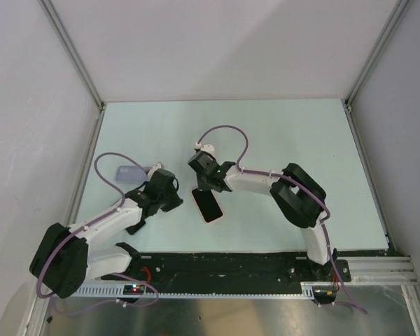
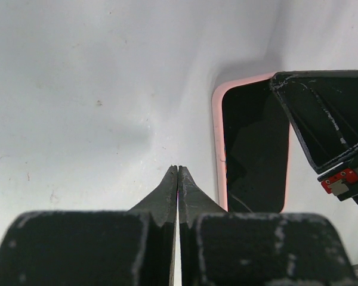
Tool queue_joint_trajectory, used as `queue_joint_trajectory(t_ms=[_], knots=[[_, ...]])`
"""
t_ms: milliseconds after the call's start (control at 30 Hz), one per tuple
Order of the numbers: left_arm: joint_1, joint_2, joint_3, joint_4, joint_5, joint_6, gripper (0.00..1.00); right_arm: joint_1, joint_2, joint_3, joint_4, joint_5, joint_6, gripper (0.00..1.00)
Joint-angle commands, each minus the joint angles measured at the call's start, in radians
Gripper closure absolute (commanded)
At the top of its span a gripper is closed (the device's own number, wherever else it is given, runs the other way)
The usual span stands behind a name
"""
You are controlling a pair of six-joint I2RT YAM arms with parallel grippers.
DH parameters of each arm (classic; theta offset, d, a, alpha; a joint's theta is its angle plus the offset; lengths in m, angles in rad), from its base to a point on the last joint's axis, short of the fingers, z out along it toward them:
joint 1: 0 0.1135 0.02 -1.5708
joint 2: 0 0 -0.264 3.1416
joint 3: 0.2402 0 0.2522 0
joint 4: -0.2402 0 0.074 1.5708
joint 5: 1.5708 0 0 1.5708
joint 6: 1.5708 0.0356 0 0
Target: Put the phone into the phone case
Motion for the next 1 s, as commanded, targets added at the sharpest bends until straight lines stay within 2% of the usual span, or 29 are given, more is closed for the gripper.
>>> queue_joint_trajectory(t_ms=[0,200,467,867,967], knots=[[0.004,0.022,0.053,0.004,0.01,0.027,1.0,-0.035,0.069,-0.131,-0.164,0.051,0.017,0.9],[0.002,0.038,0.058,0.011,0.018,0.025,1.0,-0.002,0.042,-0.213,-0.14,0.044,0.056,0.91],[-0.006,0.067,0.04,0.049,0.037,0.014,0.99,0.042,-0.111,-0.395,-0.074,0.019,0.11,0.91],[-0.014,0.048,0.009,0.07,0.042,0.004,0.99,0.171,-0.279,-0.542,-0.091,0.015,0.195,0.91],[-0.014,0.045,0.007,0.073,0.043,0.005,0.99,0.179,-0.336,-0.558,-0.086,0.036,0.188,0.82]])
